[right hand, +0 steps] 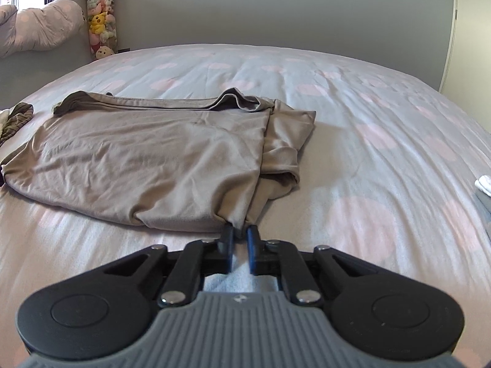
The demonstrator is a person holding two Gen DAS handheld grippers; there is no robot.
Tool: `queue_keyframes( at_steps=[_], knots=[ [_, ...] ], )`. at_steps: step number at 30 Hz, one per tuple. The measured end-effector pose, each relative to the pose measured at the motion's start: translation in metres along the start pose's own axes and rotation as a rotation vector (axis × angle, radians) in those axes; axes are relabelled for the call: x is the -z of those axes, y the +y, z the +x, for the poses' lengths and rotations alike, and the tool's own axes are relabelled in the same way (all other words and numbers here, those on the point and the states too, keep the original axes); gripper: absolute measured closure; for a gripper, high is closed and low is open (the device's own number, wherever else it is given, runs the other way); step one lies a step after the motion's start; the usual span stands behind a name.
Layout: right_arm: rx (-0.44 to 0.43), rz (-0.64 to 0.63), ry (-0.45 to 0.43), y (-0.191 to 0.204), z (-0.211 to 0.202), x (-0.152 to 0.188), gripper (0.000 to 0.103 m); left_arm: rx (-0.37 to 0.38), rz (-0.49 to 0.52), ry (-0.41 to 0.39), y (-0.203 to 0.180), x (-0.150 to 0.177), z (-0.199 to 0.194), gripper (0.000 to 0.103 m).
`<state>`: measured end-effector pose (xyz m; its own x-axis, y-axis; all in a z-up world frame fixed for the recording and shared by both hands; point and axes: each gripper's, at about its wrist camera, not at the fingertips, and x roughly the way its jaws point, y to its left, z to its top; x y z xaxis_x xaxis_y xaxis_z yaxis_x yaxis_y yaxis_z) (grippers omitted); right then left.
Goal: Fold clothes
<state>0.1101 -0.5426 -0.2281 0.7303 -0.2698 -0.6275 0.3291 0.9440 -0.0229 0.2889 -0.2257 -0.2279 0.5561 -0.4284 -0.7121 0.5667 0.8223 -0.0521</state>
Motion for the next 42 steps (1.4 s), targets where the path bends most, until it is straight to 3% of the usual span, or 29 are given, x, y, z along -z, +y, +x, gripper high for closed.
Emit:
queue_keyframes(
  at_steps=[1, 5, 11, 16, 20, 24, 26, 28, 31, 42],
  knots=[
    [0.018, -0.001, -0.001, 0.000, -0.001, 0.000, 0.098, -0.008, 0.013, 0.006, -0.001, 0.000, 0.001, 0.100],
    [0.090, 0.049, -0.012, -0.012, -0.004, 0.000, 0.100, -0.018, 0.022, 0.004, 0.003, 0.001, -0.006, 0.101],
    [0.124, 0.030, -0.003, -0.011, -0.007, 0.001, 0.100, -0.024, 0.047, 0.051, 0.008, 0.007, -0.010, 0.102],
    [0.195, 0.063, 0.040, -0.023, -0.010, 0.005, 0.103, -0.098, 0.058, 0.100, 0.015, 0.012, -0.011, 0.103],
    [0.172, 0.116, 0.009, -0.033, -0.020, 0.005, 0.103, -0.091, 0.048, 0.072, 0.017, 0.012, -0.021, 0.103],
    [0.097, -0.025, -0.032, -0.007, -0.028, 0.004, 0.097, -0.082, 0.180, 0.053, -0.007, 0.013, -0.025, 0.103],
    [0.082, -0.107, -0.042, 0.006, -0.030, 0.005, 0.095, -0.085, 0.253, 0.052, -0.019, 0.016, -0.024, 0.095],
    [0.079, -0.182, -0.049, 0.018, -0.032, 0.005, 0.081, -0.097, 0.324, 0.048, -0.030, 0.020, -0.023, 0.080],
    [0.087, -0.285, -0.048, 0.031, -0.031, 0.008, 0.067, -0.132, 0.427, 0.043, -0.043, 0.026, -0.019, 0.073],
    [0.153, -0.646, -0.025, 0.067, -0.012, 0.026, 0.064, -0.284, 0.874, -0.026, -0.082, 0.052, 0.001, 0.067]
  ],
)
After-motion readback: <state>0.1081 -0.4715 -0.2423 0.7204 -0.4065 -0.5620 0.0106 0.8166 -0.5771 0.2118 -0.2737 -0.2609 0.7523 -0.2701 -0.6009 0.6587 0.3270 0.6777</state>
